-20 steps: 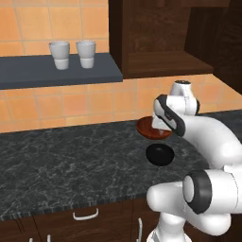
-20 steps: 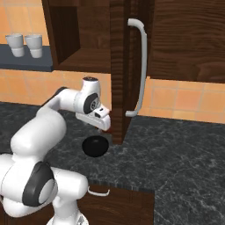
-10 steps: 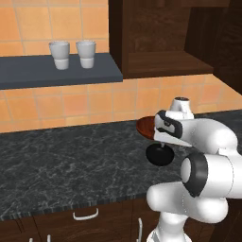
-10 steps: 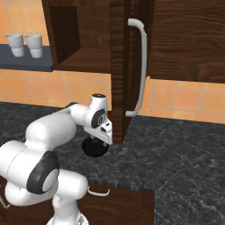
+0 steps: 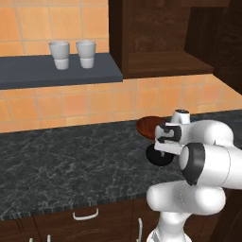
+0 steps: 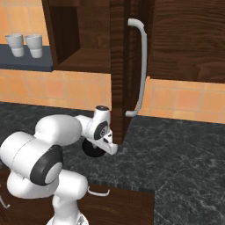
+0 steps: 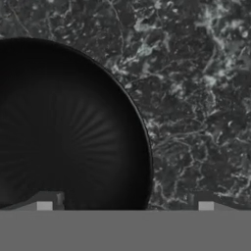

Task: Pick up the bowls on the counter and stack them on top of one another in the open cabinet. Place the smaller bowl on top of the larger bowl.

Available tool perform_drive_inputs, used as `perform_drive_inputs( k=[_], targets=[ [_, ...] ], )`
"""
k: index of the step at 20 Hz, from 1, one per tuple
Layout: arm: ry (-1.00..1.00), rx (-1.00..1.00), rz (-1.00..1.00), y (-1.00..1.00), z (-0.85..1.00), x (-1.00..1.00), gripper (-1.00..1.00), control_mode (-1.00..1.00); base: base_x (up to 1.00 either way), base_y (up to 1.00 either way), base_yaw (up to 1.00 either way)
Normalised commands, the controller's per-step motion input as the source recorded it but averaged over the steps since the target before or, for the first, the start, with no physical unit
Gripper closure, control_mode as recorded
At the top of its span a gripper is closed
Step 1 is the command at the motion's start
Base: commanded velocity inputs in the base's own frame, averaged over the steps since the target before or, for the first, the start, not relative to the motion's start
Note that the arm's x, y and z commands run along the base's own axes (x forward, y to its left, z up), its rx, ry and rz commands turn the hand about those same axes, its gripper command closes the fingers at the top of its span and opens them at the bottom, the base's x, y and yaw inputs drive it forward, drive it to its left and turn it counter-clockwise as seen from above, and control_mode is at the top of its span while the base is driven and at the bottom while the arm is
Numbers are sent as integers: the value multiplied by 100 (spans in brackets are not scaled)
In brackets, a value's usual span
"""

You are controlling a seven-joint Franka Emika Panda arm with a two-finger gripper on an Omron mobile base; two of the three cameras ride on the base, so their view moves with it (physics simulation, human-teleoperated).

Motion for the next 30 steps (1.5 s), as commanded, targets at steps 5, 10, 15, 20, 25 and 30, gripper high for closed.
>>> perform_drive_inputs(
  k=[5,10,15,20,25,30],
  targets=[
    [0,0,0,-1,-24,2,-100,-100,0,0,0],
    [0,0,0,0,-20,8,-100,-100,0,0,0],
    [0,0,0,0,-9,5,100,-100,0,0,0],
    [0,0,0,0,0,0,100,-100,0,0,0],
    [-3,1,0,0,11,0,100,-100,0,0,0],
    [-31,0,0,0,90,-17,100,-100,0,0,0]
  ],
)
